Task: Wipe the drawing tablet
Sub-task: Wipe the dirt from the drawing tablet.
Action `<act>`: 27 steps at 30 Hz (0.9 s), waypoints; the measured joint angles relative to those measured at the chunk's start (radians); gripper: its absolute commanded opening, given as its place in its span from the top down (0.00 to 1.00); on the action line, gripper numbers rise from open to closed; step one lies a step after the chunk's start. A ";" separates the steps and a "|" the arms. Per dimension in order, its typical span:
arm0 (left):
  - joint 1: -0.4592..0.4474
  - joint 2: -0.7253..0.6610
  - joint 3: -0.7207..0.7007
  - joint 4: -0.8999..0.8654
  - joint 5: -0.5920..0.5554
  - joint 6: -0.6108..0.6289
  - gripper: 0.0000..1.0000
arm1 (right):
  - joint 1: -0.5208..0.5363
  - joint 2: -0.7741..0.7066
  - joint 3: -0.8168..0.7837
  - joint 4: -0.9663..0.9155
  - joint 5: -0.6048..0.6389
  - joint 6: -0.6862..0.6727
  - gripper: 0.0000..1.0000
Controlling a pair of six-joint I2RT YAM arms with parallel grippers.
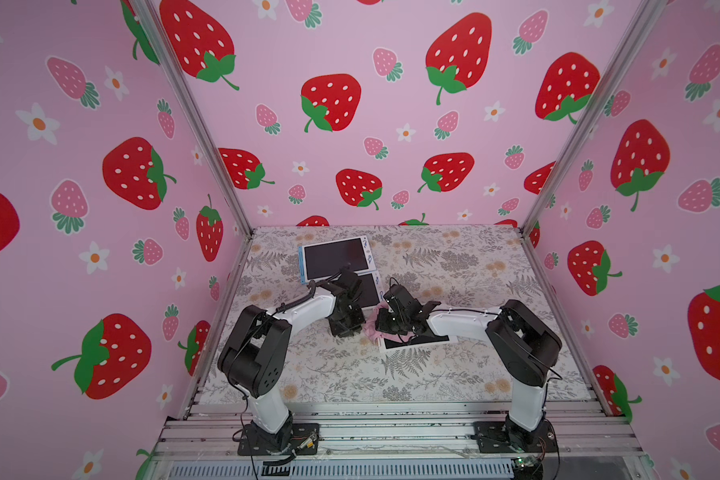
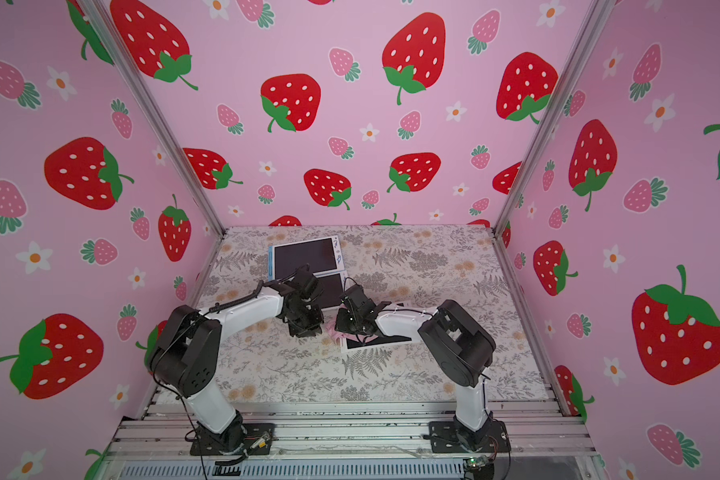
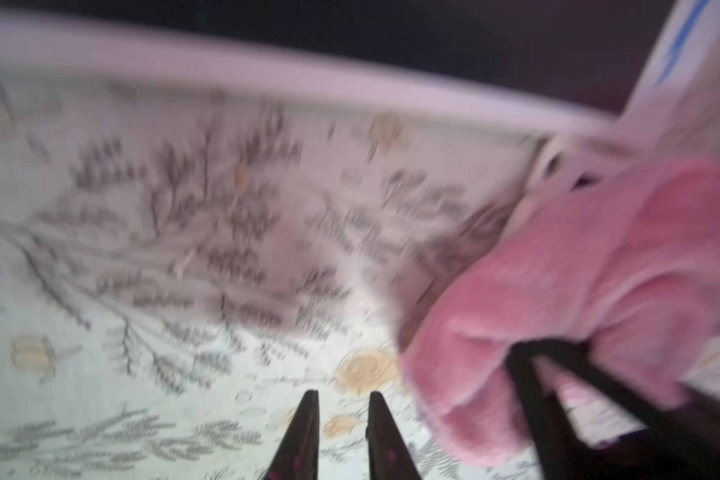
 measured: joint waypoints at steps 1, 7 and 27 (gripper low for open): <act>0.011 0.032 0.048 0.000 0.003 0.011 0.75 | 0.000 0.001 0.000 0.000 0.001 -0.006 1.00; 0.008 0.172 0.178 0.020 0.037 0.035 0.69 | 0.000 -0.001 -0.002 -0.035 0.011 -0.039 0.97; -0.101 0.278 0.269 -0.014 0.021 0.045 0.82 | 0.063 -0.181 -0.188 -0.187 -0.027 -0.136 1.00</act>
